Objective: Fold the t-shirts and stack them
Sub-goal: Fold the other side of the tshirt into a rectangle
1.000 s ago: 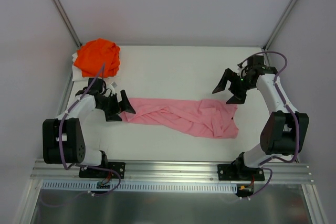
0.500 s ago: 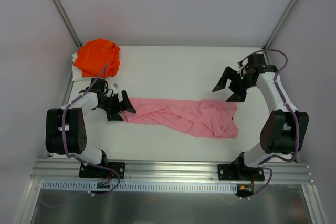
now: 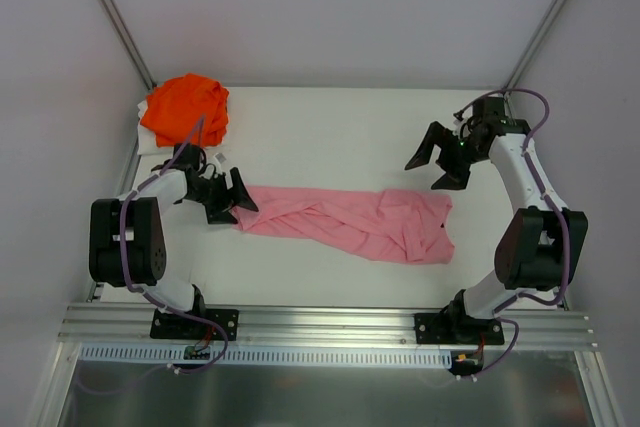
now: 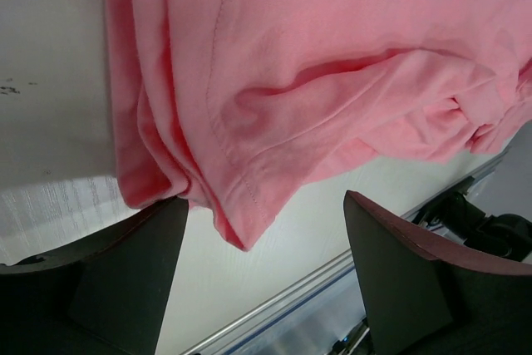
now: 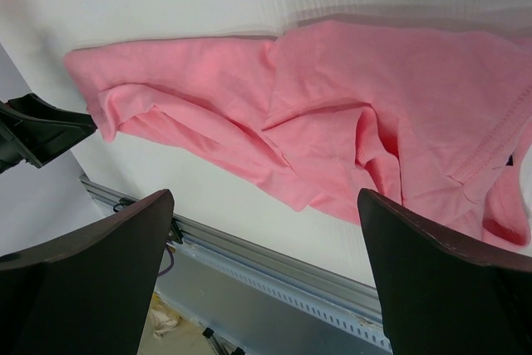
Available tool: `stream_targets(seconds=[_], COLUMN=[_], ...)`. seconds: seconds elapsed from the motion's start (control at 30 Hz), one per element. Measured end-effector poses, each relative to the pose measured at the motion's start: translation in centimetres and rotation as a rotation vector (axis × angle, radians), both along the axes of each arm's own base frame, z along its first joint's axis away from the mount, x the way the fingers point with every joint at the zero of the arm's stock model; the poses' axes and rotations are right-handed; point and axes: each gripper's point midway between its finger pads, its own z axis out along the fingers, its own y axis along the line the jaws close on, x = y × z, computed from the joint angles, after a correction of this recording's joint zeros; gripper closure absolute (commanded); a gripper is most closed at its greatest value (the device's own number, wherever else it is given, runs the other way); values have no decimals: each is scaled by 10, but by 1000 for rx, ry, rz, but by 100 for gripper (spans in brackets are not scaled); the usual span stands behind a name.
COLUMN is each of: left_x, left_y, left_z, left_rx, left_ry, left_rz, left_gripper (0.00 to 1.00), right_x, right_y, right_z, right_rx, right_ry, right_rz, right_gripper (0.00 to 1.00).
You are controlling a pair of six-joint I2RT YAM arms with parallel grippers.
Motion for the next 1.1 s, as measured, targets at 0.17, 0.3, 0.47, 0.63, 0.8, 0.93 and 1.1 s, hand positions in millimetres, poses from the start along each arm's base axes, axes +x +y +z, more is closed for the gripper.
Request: stream_targets(seconds=[0.17,0.3,0.47,0.63,0.8,0.93,1.1], left_x=[8,7,4,-3,-4,-2,-2], left_y=[-2,-2,-3,-3,-3,-3,-5], left_z=[9,10,11,12,17,20,21], left_rx=[-13,-18,-20,-20,-21,-23,-34], left_ry=[-23,-20,-5,17,11,4,3], left_rz=[-5,-9,-13,-23,-34,-35,-37], left_gripper=[22,22,22,22,22,22,22], right_x=[1,2,2,2,2,4,4], right_y=[0,0,0,0,0,0,0], right_z=[-1,-3,-2,-2,-2,-2,-2], right_rx=[0,0,0,1,1,1,2], right_ry=[3,10,9,9,8,3,2], right_rz=[0,-1,-1,-1,-2,-2,-5], right_gripper=[0,1,0,1,1,1,0])
